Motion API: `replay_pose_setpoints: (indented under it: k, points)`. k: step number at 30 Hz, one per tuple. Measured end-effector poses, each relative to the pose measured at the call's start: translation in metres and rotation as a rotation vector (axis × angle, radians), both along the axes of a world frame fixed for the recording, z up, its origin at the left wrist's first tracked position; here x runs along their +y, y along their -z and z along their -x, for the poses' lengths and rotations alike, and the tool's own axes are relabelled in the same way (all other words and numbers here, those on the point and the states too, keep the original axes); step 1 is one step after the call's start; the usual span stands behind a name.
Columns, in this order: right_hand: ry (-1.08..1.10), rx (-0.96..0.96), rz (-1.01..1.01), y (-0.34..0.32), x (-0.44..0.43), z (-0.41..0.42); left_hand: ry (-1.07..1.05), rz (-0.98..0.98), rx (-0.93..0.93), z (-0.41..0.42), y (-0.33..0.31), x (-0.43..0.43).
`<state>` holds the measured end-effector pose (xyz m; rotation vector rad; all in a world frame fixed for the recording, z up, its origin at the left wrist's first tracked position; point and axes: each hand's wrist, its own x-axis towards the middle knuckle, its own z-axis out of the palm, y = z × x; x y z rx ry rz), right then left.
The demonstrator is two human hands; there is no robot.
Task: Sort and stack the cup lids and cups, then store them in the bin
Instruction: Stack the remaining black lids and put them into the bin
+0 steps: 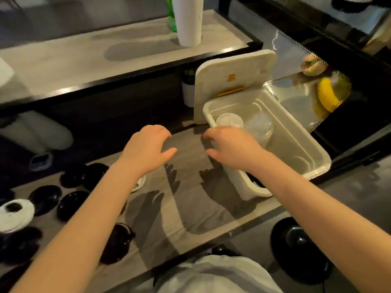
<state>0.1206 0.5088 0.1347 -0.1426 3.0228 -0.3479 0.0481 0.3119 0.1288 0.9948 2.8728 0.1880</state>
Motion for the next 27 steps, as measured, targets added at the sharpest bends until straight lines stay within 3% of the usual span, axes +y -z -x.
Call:
replay_pose_setpoints:
  k: [13, 20, 27]
  points:
    - [-0.209, -0.31, 0.117, 0.1, -0.192, -0.004, -0.488, 0.117, -0.319, -0.039, 0.109, -0.193]
    - [-0.241, -0.593, 0.144, 0.149, -0.257, -0.027, -0.47, 0.212, -0.419, -0.07, 0.142, -0.235]
    - [-0.266, -0.392, -0.052, 0.174, -0.293, -0.035, -0.523, 0.18, -0.463, -0.069, 0.155, -0.275]
